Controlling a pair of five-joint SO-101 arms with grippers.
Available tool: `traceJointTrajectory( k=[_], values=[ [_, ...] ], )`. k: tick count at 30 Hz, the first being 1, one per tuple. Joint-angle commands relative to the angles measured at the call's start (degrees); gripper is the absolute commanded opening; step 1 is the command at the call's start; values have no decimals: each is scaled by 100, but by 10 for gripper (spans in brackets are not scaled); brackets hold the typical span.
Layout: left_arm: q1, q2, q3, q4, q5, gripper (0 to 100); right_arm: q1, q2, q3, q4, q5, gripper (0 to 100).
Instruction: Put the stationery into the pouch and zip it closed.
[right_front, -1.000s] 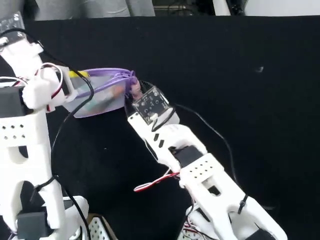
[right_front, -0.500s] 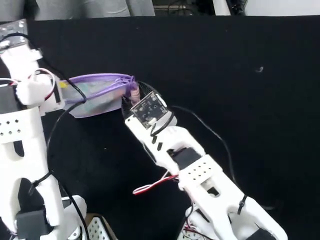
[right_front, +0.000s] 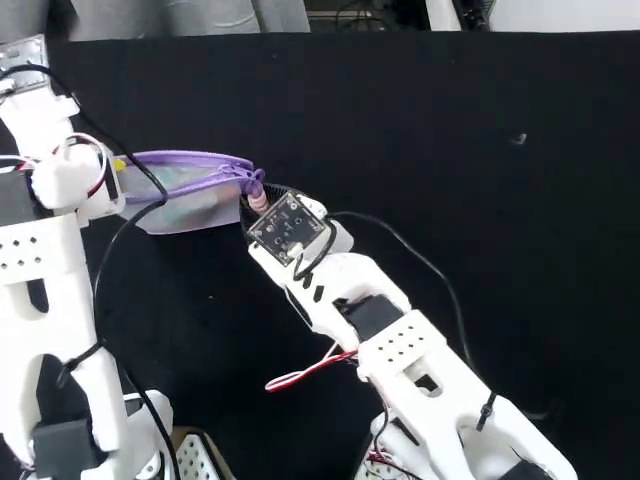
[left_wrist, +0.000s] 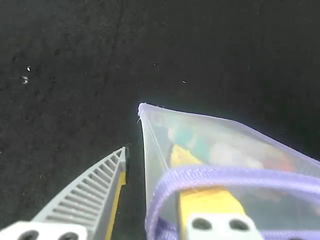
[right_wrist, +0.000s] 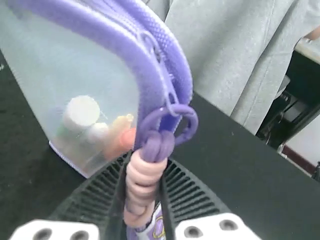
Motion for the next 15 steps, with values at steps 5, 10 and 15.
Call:
traceJointTrajectory(
  k=[5, 10, 15],
  values=[
    [-40, -53, -119, -387, 0, 151, -79, -154, -1358, 1758, 79, 11],
    [-13, -97, -646, -369, 0, 309, -70, -101, -2308, 2629, 26, 11],
    [-13, -97, -1288, -369, 0, 436, -70, -92, -3310, 3367, 18, 11]
  ],
)
